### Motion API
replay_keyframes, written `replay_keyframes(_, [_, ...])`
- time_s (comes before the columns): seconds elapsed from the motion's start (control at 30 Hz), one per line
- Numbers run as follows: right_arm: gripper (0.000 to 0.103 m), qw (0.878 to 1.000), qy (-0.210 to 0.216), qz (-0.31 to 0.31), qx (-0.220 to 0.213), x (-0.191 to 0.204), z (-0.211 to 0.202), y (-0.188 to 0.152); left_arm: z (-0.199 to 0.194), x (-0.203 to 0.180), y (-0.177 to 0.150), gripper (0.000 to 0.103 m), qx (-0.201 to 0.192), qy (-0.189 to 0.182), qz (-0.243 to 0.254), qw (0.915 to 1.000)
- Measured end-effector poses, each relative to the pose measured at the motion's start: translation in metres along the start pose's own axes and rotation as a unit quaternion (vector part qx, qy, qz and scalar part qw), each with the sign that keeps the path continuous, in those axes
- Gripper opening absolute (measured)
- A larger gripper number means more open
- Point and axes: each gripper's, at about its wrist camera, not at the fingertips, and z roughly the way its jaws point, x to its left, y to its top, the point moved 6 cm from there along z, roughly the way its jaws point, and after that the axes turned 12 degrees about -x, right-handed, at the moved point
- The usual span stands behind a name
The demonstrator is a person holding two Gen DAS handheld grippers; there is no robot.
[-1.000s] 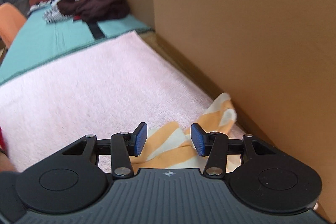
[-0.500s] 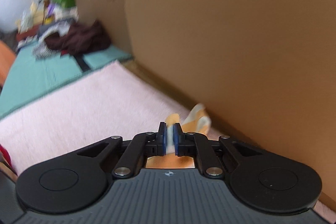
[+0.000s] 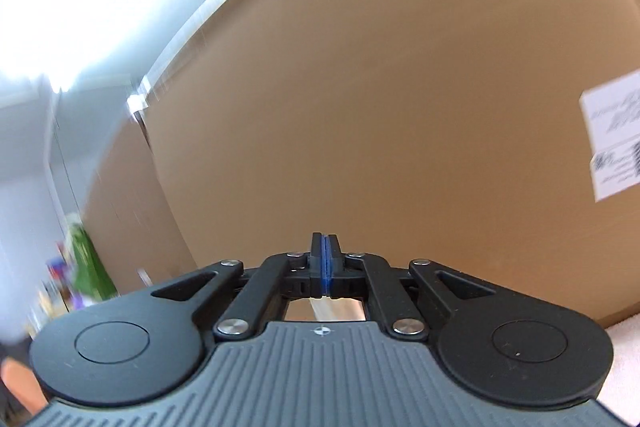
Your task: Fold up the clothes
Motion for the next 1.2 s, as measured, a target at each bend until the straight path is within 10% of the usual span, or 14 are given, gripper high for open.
replay_keyframes(0.27, [0.021, 0.991, -0.045, -0.087, 0.095, -0.007, -0.018, -0.046, -0.003, 0.002, -0.001, 0.102, -0.006, 0.003, -0.009, 0.9999])
replay_keyframes(0.37, [0.041, 0.978, -0.087, -0.121, 0.146, -0.034, -0.01, -0.087, 0.003, -0.001, -0.001, 0.102, -0.006, 0.004, -0.008, 0.9999])
replay_keyframes(0.53, [0.044, 0.952, -0.121, -0.192, 0.207, -0.067, 0.025, -0.136, 0.003, 0.0, -0.002, 0.102, -0.004, 0.004, -0.008, 0.9999])
replay_keyframes(0.87, [0.044, 0.936, -0.14, -0.235, 0.222, -0.085, 0.083, -0.179, 0.004, -0.002, -0.003, 0.102, 0.003, 0.005, 0.003, 1.0])
replay_keyframes(1.03, [0.043, 0.948, -0.153, -0.163, 0.227, -0.112, 0.091, -0.184, 0.004, -0.003, -0.003, 0.102, 0.005, 0.006, 0.01, 0.9999])
replay_keyframes(1.2, [0.009, 0.956, -0.132, -0.12, 0.234, -0.113, 0.091, -0.184, 0.003, -0.004, -0.004, 0.102, 0.007, 0.007, 0.014, 0.9998])
